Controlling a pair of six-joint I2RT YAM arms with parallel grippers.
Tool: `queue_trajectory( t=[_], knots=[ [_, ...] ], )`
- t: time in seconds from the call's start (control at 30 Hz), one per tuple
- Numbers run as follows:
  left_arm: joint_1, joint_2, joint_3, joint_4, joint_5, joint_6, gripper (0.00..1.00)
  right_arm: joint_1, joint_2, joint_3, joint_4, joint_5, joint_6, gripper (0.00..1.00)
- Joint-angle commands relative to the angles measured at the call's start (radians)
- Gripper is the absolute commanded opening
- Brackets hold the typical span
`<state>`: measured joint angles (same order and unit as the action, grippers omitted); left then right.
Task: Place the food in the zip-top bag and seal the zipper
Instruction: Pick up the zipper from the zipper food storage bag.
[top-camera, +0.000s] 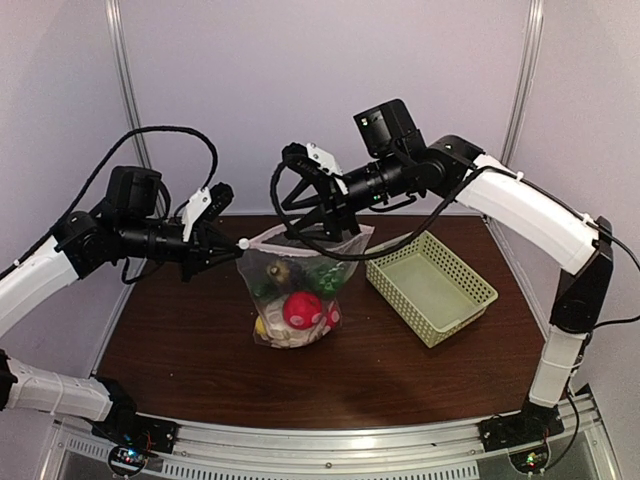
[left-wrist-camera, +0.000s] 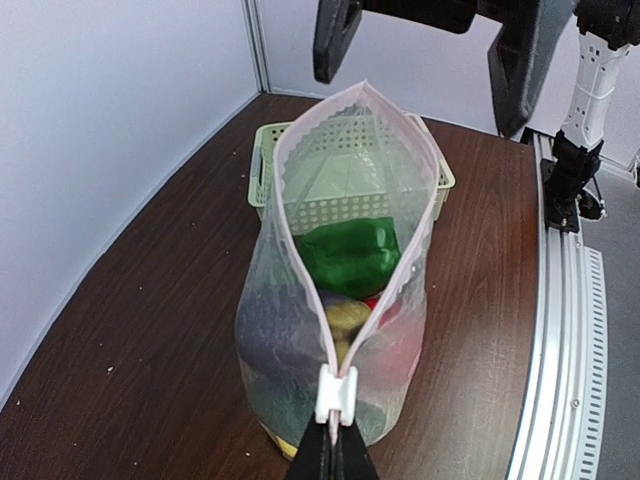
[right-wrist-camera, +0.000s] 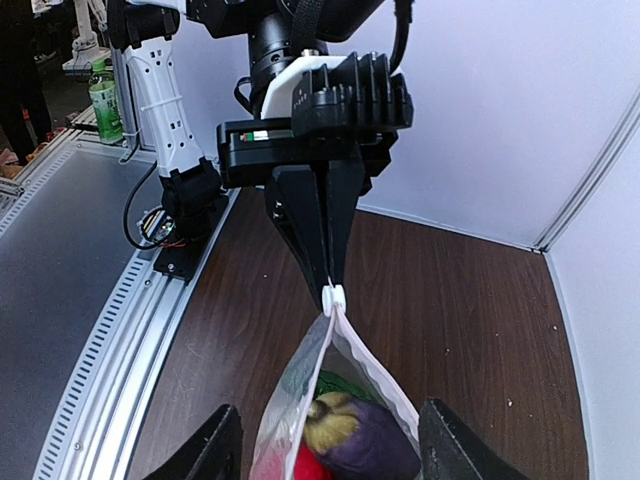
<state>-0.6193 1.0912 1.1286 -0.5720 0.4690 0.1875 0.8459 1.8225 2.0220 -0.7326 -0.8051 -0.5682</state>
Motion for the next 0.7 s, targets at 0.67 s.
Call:
queue_trajectory(
  t=[0.67],
  knots=[
    [-0.003, -0.065, -0.055, 0.129, 0.045, -0.019, 0.0, 0.104, 0.237, 0.222, 0.011, -0.012, 0.042, 0.59]
  ],
)
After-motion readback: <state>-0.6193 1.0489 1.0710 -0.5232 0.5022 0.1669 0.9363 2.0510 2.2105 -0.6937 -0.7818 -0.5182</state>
